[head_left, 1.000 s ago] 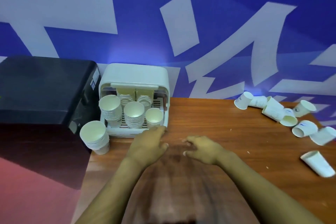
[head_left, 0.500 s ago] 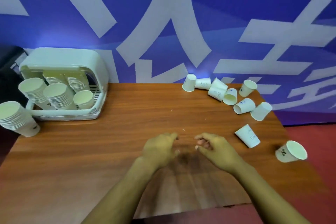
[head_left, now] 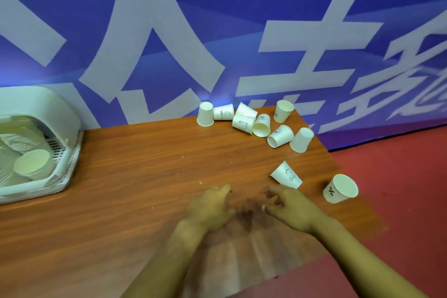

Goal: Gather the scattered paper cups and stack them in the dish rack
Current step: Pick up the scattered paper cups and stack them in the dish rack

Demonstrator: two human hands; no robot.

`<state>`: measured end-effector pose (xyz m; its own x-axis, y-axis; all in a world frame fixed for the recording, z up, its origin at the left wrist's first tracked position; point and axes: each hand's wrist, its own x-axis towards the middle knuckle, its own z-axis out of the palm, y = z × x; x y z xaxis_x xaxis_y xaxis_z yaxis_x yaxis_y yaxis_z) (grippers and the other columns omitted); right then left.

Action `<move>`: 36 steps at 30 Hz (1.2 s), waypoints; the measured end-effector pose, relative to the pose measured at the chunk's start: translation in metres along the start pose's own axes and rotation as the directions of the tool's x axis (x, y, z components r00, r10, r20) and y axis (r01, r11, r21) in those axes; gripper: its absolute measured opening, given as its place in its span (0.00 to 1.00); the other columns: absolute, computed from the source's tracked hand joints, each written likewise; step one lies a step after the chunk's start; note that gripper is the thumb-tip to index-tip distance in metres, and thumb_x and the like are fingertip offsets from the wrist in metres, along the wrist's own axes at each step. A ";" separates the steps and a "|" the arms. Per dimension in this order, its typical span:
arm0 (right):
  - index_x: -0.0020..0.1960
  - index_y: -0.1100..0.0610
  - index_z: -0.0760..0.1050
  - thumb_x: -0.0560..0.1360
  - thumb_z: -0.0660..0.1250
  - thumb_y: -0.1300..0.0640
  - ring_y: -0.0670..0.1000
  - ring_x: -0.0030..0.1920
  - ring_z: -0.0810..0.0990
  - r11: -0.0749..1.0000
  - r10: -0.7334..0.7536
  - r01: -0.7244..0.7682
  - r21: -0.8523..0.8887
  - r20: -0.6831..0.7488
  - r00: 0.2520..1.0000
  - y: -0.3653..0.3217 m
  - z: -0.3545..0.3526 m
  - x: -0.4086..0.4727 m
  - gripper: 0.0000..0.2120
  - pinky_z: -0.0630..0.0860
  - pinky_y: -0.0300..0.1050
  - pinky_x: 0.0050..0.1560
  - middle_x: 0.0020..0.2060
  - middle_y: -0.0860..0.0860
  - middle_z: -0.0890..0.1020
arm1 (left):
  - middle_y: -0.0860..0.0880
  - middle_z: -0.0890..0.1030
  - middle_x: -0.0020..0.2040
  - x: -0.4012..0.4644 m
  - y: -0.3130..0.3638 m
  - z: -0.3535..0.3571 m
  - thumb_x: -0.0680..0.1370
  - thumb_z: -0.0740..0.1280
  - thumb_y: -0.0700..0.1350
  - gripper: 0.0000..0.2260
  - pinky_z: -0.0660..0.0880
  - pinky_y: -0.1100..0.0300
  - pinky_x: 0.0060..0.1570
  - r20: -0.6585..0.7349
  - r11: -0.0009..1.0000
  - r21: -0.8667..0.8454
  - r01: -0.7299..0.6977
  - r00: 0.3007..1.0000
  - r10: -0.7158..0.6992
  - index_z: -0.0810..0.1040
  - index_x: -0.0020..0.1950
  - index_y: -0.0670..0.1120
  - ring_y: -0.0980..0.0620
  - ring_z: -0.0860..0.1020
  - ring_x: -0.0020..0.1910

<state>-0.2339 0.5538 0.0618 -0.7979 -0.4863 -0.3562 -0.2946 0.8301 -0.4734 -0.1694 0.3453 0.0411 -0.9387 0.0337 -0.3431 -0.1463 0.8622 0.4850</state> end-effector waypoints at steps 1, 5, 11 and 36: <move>0.61 0.47 0.73 0.74 0.68 0.48 0.44 0.49 0.77 1.000 0.005 -0.005 0.004 -0.032 0.999 0.005 -0.004 0.004 0.17 0.74 0.40 0.49 0.55 0.44 0.77 | 0.48 0.73 0.64 0.007 0.003 0.004 0.74 0.67 0.53 0.23 0.73 0.52 0.59 0.030 1.000 -0.002 0.002 1.000 -0.002 0.67 0.68 0.51 0.45 0.74 0.63; 0.58 0.48 0.75 0.73 0.68 0.49 0.43 0.47 0.76 0.999 -0.016 0.017 0.033 -0.028 0.999 0.032 -0.014 0.019 0.14 0.75 0.42 0.49 0.52 0.43 0.78 | 0.46 0.70 0.63 0.032 0.019 0.010 0.75 0.68 0.52 0.26 0.71 0.51 0.60 0.039 0.997 0.071 0.028 0.999 -0.031 0.64 0.70 0.51 0.43 0.72 0.63; 0.65 0.47 0.72 0.73 0.69 0.50 0.47 0.55 0.76 1.000 -0.010 0.009 0.026 0.045 0.999 0.111 -0.046 0.051 0.20 0.74 0.47 0.58 0.60 0.45 0.76 | 0.49 0.60 0.73 0.089 0.061 0.027 0.75 0.67 0.51 0.33 0.64 0.48 0.65 -0.007 0.965 0.232 0.124 0.992 -0.126 0.54 0.76 0.57 0.44 0.63 0.70; 0.66 0.45 0.66 0.63 0.74 0.52 0.50 0.58 0.74 0.991 -0.136 0.136 0.015 0.205 0.969 0.277 -0.094 0.087 0.34 0.74 0.45 0.57 0.60 0.45 0.63 | 0.45 0.46 0.79 0.221 0.153 0.083 0.76 0.65 0.52 0.30 0.56 0.41 0.71 0.023 0.762 0.633 0.135 0.981 -0.193 0.55 0.75 0.52 0.43 0.52 0.76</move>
<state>-0.4343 0.7670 -0.0245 -0.6254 -0.6405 -0.4457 -0.3924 0.7518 -0.5299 -0.3730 0.5269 -0.0269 -0.8851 -0.1219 -0.4492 -0.0406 0.9816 -0.1864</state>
